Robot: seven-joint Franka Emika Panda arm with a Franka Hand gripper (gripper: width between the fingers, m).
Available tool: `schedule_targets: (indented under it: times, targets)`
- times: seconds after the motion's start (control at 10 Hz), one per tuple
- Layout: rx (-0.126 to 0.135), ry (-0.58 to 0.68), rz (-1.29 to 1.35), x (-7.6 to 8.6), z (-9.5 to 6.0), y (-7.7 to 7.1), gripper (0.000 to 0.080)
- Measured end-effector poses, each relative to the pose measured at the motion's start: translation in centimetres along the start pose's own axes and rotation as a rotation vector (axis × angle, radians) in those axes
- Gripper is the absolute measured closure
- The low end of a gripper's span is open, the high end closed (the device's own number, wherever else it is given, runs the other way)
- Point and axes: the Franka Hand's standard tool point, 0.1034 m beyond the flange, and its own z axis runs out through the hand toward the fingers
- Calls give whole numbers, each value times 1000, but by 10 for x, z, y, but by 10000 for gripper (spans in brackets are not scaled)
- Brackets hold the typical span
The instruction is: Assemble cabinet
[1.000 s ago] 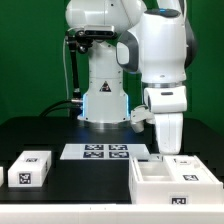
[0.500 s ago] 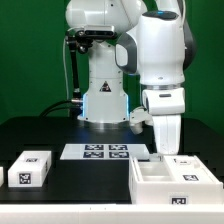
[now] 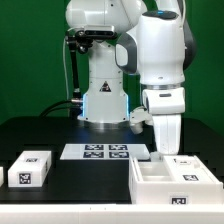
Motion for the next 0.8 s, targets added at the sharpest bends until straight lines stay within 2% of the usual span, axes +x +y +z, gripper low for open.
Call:
schedule_targets:
  times: [0.2,0.3,0.4,0.5,0.6,0.8]
  targets:
    - [0,0,0,0,0,0,738]
    - [14,-13,-6,-2,-4,-1,738]
    - [27,-45,-24,-11,-21,0,738]
    - [16,-61,-44,-16,-35,2,738]
    - [16,-71,-70,-22,-42,1,737]
    - [11,-72,-85,-29,-46,1,737]
